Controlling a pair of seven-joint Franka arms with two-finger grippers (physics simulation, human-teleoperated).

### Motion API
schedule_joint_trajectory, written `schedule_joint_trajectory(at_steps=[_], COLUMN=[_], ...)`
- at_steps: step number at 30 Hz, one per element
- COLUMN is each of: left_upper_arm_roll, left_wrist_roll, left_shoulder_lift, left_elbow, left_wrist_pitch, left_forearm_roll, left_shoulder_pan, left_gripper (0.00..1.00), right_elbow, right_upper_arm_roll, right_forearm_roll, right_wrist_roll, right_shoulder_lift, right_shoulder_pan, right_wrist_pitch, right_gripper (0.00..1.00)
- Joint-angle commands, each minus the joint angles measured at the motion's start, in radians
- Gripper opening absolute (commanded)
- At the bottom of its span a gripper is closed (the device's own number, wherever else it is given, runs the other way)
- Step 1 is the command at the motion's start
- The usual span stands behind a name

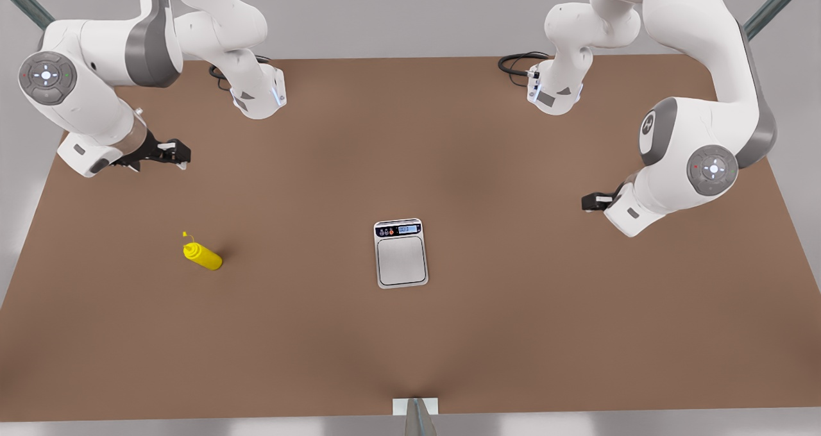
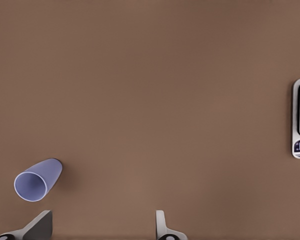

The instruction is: Move cup to the weight, pick up sauce bottle, pour sauce

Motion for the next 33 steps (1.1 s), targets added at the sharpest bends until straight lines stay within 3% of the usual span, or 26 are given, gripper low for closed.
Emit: schedule_joint_trajectory(at_steps=[1, 2, 3, 5, 10, 11, 14, 19, 21, 23, 25, 30, 32, 33], left_upper_arm_roll=[0.000, 0.003, 0.001, 0.000, 0.003, 0.064, 0.104, 0.104, 0.106, 0.106, 0.106, 0.109, 0.110, 0.109], left_wrist_roll=[-0.016, -0.014, 0.007, 0.036, 0.298, 0.348, 0.432, 0.430, 0.429, 0.429, 0.429, 0.429, 0.427, 0.426], left_shoulder_lift=[-0.001, -0.001, -0.002, -0.002, -0.004, -0.030, -0.030, -0.012, 0.004, 0.027, 0.053, 0.113, 0.120, 0.128], left_elbow=[0.000, 0.000, -0.021, -0.141, -0.251, -0.360, -0.521, -0.578, -0.601, -0.615, -0.633, -0.633, -0.633, -0.633], left_wrist_pitch=[0.002, 0.000, -0.029, 0.075, 0.158, 0.222, 0.448, 0.571, 0.606, 0.609, 0.618, 0.644, 0.649, 0.648], left_forearm_roll=[0.001, 0.002, 0.006, 0.029, 0.027, 0.032, 0.027, 0.001, -0.001, -0.001, -0.001, -0.001, -0.002, -0.002], left_shoulder_pan=[0.000, 0.003, 0.107, 0.207, 0.488, 0.479, 0.486, 0.483, 0.486, 0.489, 0.489, 0.489, 0.489, 0.485], left_gripper=[1.00, 1.00, 1.00, 1.00, 1.00, 1.00, 1.00, 1.00, 1.00, 1.00, 1.00, 1.00, 1.00, 0.88], right_elbow=[0.001, 0.001, 0.000, -0.003, -0.002, -0.003, -0.017, 0.083, 0.092, 0.090, 0.079, 0.046, 0.020, 0.015], right_upper_arm_roll=[0.001, 0.001, 0.001, -0.010, -0.012, -0.012, -0.012, -0.013, -0.013, -0.013, -0.013, -0.013, -0.012, -0.012], right_forearm_roll=[0.001, -0.003, -0.003, 0.035, 0.297, 0.307, 0.370, 0.380, 0.503, 0.644, 0.705, 0.997, 1.012, 1.012], right_wrist_roll=[0.009, 0.008, -0.031, -0.422, -0.801, -0.865, -1.083, -1.592, -2.106, -2.413, -2.522, -3.137, -3.175, -3.186], right_shoulder_lift=[0.000, 0.000, 0.000, 0.049, 0.190, 0.217, 0.312, 0.458, 0.523, 0.598, 0.644, 0.707, 0.702, 0.702], right_shoulder_pan=[-0.001, -0.001, 0.006, -0.024, -0.283, -0.337, -0.472, -0.543, -0.546, -0.575, -0.597, -0.610, -0.627, -0.630], right_wrist_pitch=[0.001, 0.001, 0.000, -0.023, -0.120, -0.125, -0.126, -0.034, 0.136, 0.207, 0.230, 0.293, 0.282, 0.280], right_gripper=[1.00, 1.00, 1.00, 1.00, 1.00, 1.00, 1.00, 1.00, 1.00, 1.00, 1.00, 1.00, 1.00, 1.00])
